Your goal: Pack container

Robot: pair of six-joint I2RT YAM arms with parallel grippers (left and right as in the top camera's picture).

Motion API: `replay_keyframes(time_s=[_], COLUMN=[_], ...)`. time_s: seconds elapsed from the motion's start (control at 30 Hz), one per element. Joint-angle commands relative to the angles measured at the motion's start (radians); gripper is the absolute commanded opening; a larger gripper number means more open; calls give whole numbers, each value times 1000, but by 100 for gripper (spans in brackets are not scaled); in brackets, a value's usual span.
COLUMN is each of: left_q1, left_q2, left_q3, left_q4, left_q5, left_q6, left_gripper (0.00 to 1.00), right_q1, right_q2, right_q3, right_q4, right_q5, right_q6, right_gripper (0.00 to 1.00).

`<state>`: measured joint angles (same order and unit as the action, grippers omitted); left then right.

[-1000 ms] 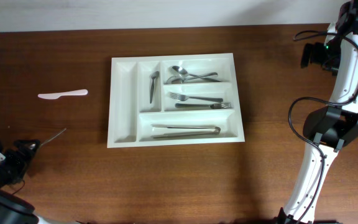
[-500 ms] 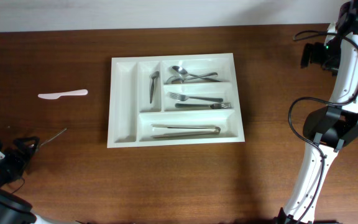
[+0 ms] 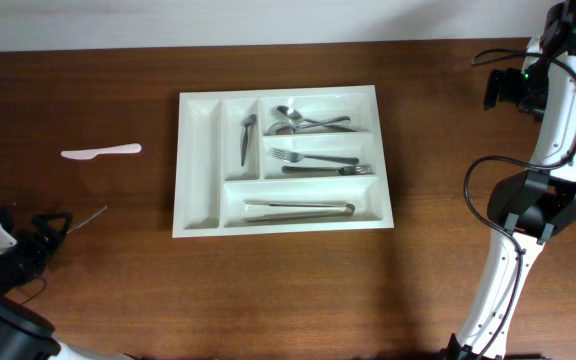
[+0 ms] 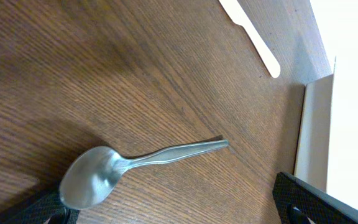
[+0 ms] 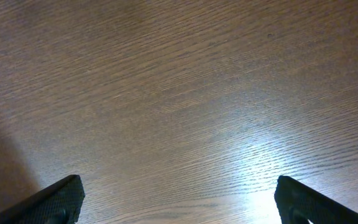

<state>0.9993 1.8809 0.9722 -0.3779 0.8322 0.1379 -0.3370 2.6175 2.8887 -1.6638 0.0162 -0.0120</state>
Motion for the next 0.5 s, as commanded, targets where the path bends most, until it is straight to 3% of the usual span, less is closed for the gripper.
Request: replay_keyframes(time_s=[0.0, 0.4, 0.47], left_q1=[-3, -3, -3], left_q2=[23, 23, 23], left_q3=[-10, -9, -10], left_q4=[3, -1, -1], left_q5=[10, -24, -25], left_q6=[20, 19, 15], left_gripper=[99, 97, 84], right_q1=[-4, -4, -4], right_q2=[-23, -23, -23], right_q3=[-6, -6, -6], right_q4=[3, 3, 3], right_q5=[-9, -9, -9], right_q6=[-7, -7, -7], right_gripper=[99, 99, 99])
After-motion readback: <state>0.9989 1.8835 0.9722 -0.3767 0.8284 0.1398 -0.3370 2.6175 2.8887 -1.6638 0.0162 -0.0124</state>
